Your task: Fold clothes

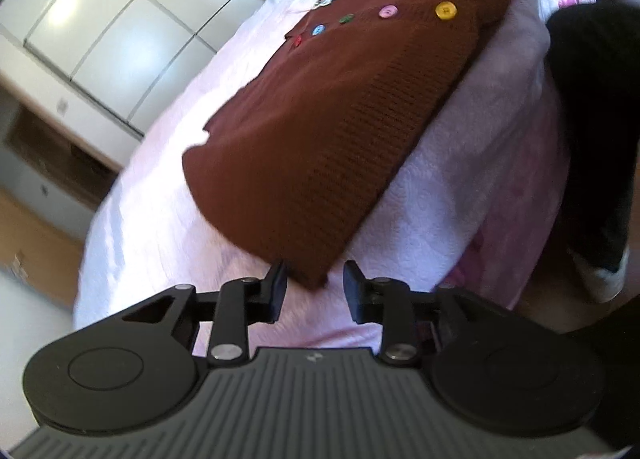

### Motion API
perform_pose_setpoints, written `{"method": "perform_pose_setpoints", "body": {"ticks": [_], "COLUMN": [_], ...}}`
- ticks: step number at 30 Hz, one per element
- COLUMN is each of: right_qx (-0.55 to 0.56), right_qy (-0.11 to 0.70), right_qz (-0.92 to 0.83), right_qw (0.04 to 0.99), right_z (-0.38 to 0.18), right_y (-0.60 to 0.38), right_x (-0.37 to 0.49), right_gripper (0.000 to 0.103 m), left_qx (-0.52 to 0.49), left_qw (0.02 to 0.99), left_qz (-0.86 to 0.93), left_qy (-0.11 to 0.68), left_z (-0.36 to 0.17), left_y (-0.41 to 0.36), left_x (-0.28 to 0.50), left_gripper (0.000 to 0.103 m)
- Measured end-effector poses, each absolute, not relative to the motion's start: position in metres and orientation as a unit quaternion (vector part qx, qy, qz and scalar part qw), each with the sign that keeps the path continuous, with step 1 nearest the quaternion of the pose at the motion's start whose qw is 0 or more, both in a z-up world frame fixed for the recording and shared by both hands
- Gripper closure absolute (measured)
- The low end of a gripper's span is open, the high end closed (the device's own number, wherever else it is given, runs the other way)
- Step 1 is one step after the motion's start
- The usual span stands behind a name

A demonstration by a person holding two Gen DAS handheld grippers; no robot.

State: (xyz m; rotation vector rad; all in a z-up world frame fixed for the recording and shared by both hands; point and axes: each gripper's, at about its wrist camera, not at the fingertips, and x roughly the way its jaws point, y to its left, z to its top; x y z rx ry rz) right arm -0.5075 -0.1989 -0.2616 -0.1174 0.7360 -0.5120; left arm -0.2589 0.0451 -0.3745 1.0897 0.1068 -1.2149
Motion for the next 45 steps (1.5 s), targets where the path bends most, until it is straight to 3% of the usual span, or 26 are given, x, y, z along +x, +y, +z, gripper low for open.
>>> {"method": "perform_pose_setpoints", "body": {"ticks": [4, 12, 21, 27, 31, 35, 38, 40, 45], "right_qx": [0.038, 0.184, 0.279, 0.320, 0.348, 0.367, 0.365, 0.353, 0.309], "right_qy": [0.317, 0.251, 0.240, 0.239, 0.264, 0.302, 0.299, 0.295, 0.280], "right_qz": [-0.264, -0.292, -0.283, -0.248, -0.225, -0.190, -0.179, -0.186, -0.259], "right_qw": [0.910, 0.904, 0.885, 0.882, 0.871, 0.859, 0.863, 0.868, 0.871], "right_z": [-0.233, -0.193, -0.204, -0.222, -0.240, -0.265, -0.263, -0.256, -0.246], "right_y": [-0.216, -0.294, -0.412, -0.487, -0.537, -0.566, -0.573, -0.571, -0.558], "right_x": [-0.524, -0.539, -0.523, -0.500, -0.473, -0.447, -0.445, -0.453, -0.484], "right_gripper": [0.040, 0.040, 0.040, 0.041, 0.064, 0.068, 0.074, 0.096, 0.103], "left_qx": [0.429, 0.383, 0.364, 0.354, 0.395, 0.421, 0.408, 0.400, 0.393], "left_qw": [0.713, 0.721, 0.633, 0.535, 0.478, 0.465, 0.471, 0.489, 0.536], "left_qz": [-0.550, -0.574, -0.678, -0.759, -0.774, -0.767, -0.770, -0.765, -0.737], "left_qy": [0.078, 0.063, 0.089, 0.111, 0.130, 0.131, 0.136, 0.127, 0.122], "left_z": [-0.351, -0.305, -0.276, -0.292, -0.331, -0.359, -0.349, -0.337, -0.316], "left_y": [0.058, 0.026, -0.127, -0.233, -0.277, -0.291, -0.295, -0.300, -0.338], "left_x": [-0.255, -0.248, -0.256, -0.306, -0.336, -0.347, -0.337, -0.326, -0.288], "left_gripper": [0.074, 0.072, 0.068, 0.068, 0.069, 0.069, 0.067, 0.067, 0.067]}}
